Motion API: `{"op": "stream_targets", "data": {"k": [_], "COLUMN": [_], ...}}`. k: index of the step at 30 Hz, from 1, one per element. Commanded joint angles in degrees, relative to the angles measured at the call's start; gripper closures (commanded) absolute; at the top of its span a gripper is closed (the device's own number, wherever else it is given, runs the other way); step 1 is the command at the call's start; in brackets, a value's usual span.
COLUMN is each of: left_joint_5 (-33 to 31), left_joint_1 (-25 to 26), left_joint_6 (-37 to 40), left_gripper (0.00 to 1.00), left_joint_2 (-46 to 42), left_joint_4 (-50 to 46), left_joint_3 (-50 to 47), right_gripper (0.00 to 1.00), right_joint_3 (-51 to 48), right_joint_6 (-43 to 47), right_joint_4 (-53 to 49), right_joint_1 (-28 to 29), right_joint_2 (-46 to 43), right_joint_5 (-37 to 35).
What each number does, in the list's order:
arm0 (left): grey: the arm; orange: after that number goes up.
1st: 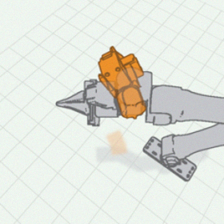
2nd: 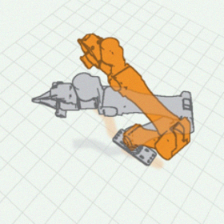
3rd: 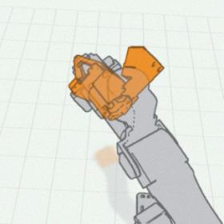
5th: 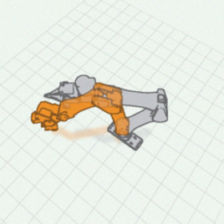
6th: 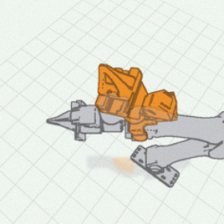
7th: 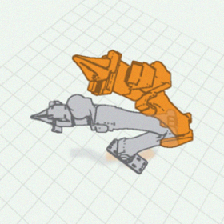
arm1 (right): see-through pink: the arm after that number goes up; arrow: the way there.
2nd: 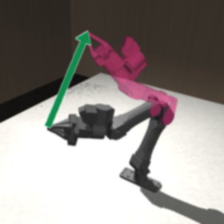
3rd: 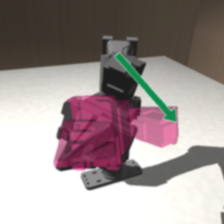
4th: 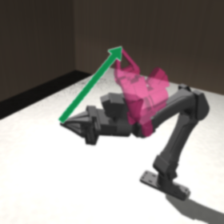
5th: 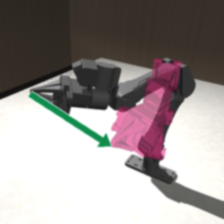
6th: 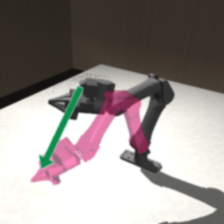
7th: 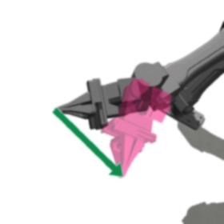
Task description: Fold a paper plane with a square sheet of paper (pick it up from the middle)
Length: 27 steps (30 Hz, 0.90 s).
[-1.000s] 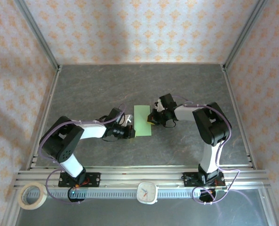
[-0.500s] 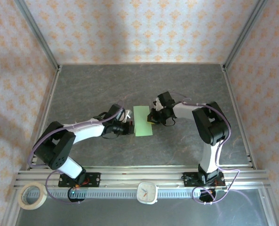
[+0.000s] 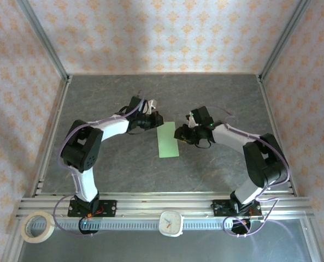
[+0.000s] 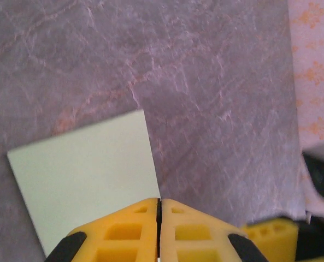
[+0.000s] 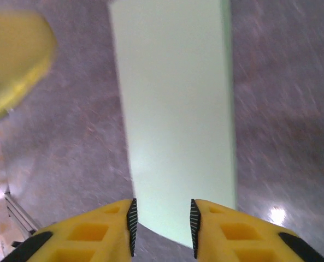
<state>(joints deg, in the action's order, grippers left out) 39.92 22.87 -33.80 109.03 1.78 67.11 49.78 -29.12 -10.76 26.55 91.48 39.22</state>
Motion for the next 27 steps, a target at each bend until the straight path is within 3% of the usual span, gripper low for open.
{"op": "stream_targets", "data": {"k": [1, 5, 13, 27], "left_joint_5": [-1.5, -1.2, -0.8, 0.0], "left_joint_1": [0.0, -0.2, -0.4, -0.8], "left_joint_6": [2.6, 2.6, 2.6, 2.5], "left_gripper": [0.91, 0.91, 0.91, 0.91], "left_joint_2": [4.5, 7.7, 11.4, 10.4], "left_joint_4": [-4.7, -4.2, -3.5, -0.7], "left_joint_3": [3.9, 6.0, 5.0, -0.6], "right_gripper": [0.61, 0.55, 0.54, 0.53], "right_joint_3": [-6.3, -9.7, -11.4, -10.3], "right_joint_6": [-7.3, -7.8, -8.6, -11.3], "right_joint_4": [3.4, 3.4, 5.0, 10.2], "right_joint_1": [0.0, 0.2, 0.2, 0.7], "right_joint_2": [-2.6, -4.3, -4.1, -1.2], "right_joint_5": [-0.6, 0.2, 3.2, 8.5]}}
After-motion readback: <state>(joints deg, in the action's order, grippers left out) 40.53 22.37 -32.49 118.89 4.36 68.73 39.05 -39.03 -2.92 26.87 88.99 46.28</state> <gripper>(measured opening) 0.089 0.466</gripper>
